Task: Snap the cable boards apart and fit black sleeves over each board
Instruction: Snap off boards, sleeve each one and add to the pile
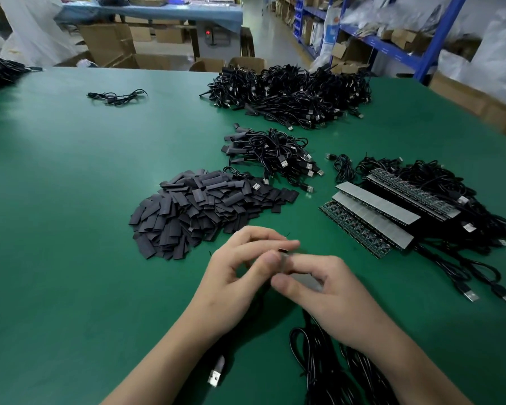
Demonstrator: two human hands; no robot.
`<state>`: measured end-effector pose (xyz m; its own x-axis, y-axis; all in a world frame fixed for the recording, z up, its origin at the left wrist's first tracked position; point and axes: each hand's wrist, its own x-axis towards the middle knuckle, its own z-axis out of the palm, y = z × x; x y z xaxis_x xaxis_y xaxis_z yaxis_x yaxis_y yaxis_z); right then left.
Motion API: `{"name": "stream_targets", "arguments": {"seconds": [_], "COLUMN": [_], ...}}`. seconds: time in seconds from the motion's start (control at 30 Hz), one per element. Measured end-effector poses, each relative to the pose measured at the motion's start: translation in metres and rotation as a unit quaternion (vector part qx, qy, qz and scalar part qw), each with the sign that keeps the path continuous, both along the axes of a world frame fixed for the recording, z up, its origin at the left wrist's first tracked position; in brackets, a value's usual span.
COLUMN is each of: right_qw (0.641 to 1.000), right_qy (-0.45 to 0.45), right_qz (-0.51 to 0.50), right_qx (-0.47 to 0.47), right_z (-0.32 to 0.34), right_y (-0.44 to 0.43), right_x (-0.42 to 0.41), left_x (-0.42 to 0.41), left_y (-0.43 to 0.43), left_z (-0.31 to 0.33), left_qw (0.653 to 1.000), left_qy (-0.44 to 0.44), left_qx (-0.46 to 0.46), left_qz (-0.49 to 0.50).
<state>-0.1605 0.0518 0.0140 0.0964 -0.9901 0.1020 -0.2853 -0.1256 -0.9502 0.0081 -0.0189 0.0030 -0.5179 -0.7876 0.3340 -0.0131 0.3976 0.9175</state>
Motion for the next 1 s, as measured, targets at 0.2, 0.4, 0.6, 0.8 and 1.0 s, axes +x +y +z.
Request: {"name": "stream_targets", "arguments": {"seconds": [0.2, 0.4, 0.6, 0.8, 1.0], "right_qw": [0.924, 0.876, 0.992, 0.974, 0.979], "right_qy": [-0.382, -0.481, 0.054, 0.203, 0.167], "right_qz": [0.031, 0.019, -0.114, -0.098, -0.115], "right_qx": [0.018, -0.006, 0.003, 0.006, 0.0], "right_z": [0.017, 0.026, 0.011, -0.005, -0.007], "right_y": [0.005, 0.004, 0.0, 0.0, -0.002], "right_x": [-0.019, -0.055, -0.04, -0.021, -0.017], "left_x": [0.016, 0.037, 0.039, 0.04, 0.037], "left_y": [-0.022, -0.044, -0.044, -0.042, -0.042], "left_z": [-0.004, -0.012, -0.011, -0.007, -0.006], "left_qw": [0.974, 0.905, 0.873, 0.866, 0.921], "left_qy": [-0.053, -0.245, -0.33, -0.308, -0.213], "left_qx": [-0.048, -0.114, -0.129, -0.163, -0.135], "left_qz": [0.216, 0.327, 0.334, 0.359, 0.298]}}
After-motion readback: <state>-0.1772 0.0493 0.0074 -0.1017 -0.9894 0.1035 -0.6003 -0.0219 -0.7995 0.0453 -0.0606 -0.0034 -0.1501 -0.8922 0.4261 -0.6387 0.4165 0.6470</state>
